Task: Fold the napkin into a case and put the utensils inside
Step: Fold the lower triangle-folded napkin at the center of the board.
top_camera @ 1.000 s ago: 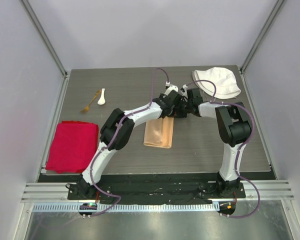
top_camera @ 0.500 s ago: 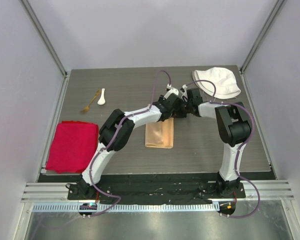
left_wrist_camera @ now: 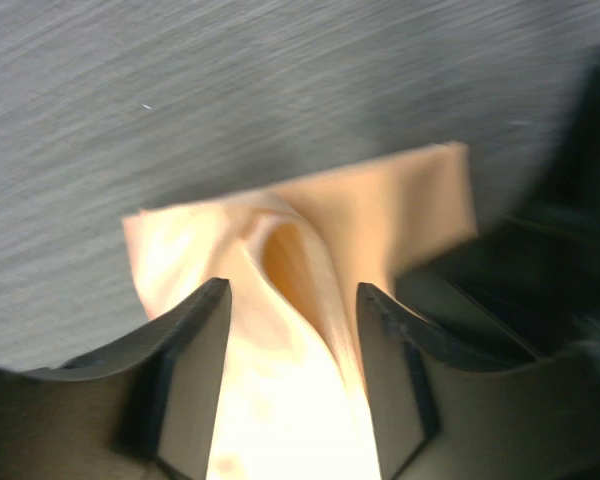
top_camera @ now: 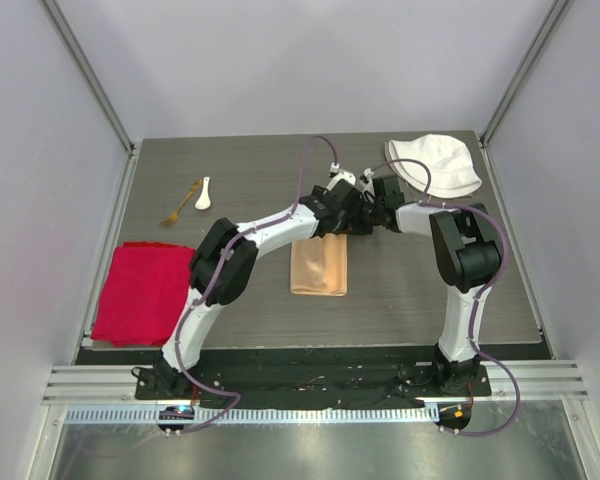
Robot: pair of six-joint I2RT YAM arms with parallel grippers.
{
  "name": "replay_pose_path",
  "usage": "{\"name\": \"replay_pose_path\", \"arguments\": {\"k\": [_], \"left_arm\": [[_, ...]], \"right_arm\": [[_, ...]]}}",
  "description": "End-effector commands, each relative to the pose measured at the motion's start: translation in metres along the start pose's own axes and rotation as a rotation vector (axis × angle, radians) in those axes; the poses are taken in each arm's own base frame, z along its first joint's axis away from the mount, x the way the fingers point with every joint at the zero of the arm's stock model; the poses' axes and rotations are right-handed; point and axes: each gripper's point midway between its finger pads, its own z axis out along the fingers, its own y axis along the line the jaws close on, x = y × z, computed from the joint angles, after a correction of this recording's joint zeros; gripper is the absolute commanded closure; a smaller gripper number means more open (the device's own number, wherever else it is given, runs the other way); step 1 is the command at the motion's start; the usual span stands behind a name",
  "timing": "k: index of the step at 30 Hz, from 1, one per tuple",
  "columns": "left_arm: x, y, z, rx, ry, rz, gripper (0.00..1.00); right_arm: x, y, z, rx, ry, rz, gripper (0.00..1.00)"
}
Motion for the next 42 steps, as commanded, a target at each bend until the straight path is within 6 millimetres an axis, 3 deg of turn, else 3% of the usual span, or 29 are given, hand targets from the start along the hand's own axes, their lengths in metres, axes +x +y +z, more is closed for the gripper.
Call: {"name": "replay_pose_path", "arguments": {"k": [1,2,3,8,14,21,32,42], "left_arm": [[-0.048,-0.012,-0.075,0.203,-0.061,-0.190,0.48],[-0.032,-0.016,-0.075,0.212,-0.027,-0.220,0.53],[-0.033,-0.016,-0.085,0.231,-0.034,-0.243,0.56],[0.017,-0.039,-0.098,0.337,0.096,-0.283,0.76],[0.043,-0.065,-0.103,0.450,0.165,-0.317,0.86],[0.066,-0.072,-0.097,0.463,0.197,-0.297,0.92],[0.104,-0.053,-0.085,0.369,0.252,-0.261,0.97],[0.118,-0.023,-0.086,0.257,0.248,-0.196,0.99]], "right_arm": [[-0.009,-0.007,0.004,0.030,-0.012,-0.037,0.99],[-0.010,-0.007,0.004,0.028,-0.013,-0.040,0.99],[-0.005,-0.008,0.003,0.035,0.006,-0.031,0.99],[-0.001,-0.011,0.003,0.041,0.014,-0.028,0.99],[0.004,-0.016,0.005,0.049,0.029,-0.029,0.99],[0.005,-0.016,0.007,0.048,0.033,-0.032,0.99],[0.003,-0.017,0.006,0.051,0.031,-0.040,0.99],[0.006,-0.020,0.008,0.060,0.039,-0.039,0.99]]}}
